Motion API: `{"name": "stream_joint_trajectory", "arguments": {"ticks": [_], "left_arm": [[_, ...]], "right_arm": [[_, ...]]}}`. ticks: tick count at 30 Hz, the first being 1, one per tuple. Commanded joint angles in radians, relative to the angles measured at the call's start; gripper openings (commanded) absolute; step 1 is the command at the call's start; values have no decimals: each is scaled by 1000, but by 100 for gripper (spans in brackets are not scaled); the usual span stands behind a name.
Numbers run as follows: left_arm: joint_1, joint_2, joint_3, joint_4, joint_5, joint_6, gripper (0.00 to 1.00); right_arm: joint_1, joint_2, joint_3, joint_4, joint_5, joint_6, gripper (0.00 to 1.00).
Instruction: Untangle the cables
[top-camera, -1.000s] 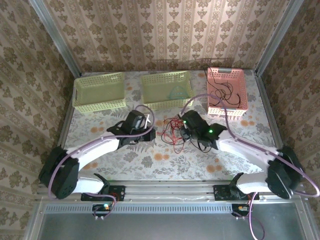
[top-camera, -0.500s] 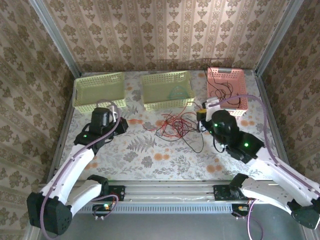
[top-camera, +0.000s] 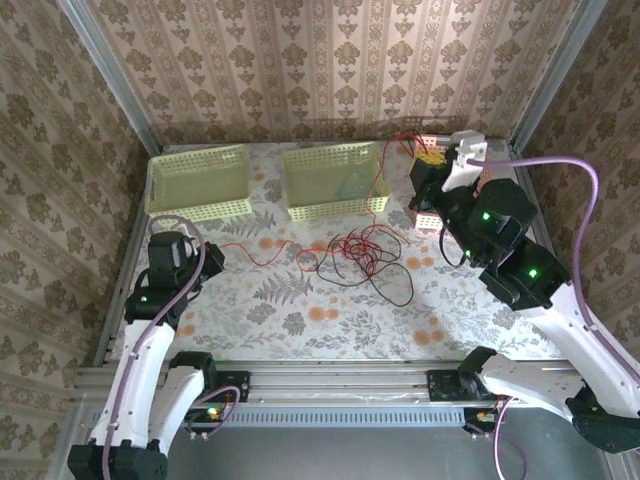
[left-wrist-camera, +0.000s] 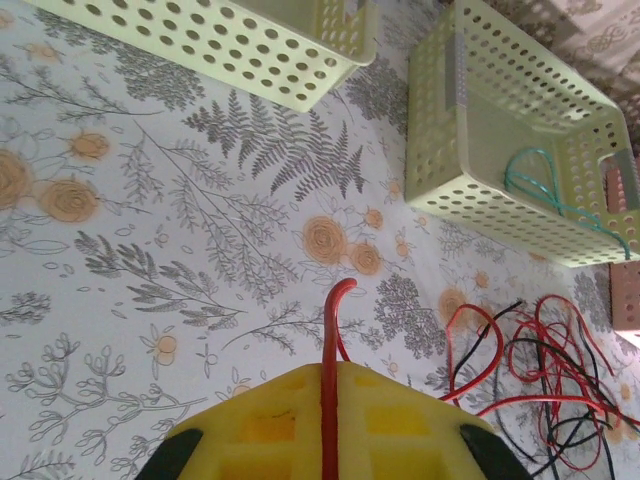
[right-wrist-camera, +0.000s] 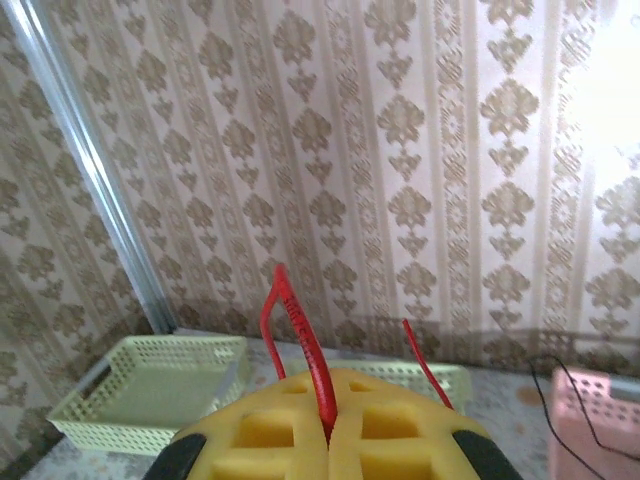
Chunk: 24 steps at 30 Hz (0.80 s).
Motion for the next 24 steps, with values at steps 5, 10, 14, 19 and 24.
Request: {"name": "stream_joint_trajectory", "arguments": {"ticks": [5, 10, 14, 19, 24], "left_arm": [[54, -31, 28, -66, -33, -24, 0], [127, -79, 40, -88, -63, -29, 0], [176, -62, 52, -56, 30, -31, 29], [161, -7, 48, 15, 178, -30, 84], [-19, 70, 131, 99, 261, 73, 86]], "right_arm": [[-4, 44, 140, 102, -8, -78, 0], [-13, 33, 166, 110, 3, -87, 0], [-16, 49, 160, 54, -58, -40, 0], [-5, 96, 122, 18, -228, 18, 0], [50, 183, 146, -35, -296, 7, 0]]}}
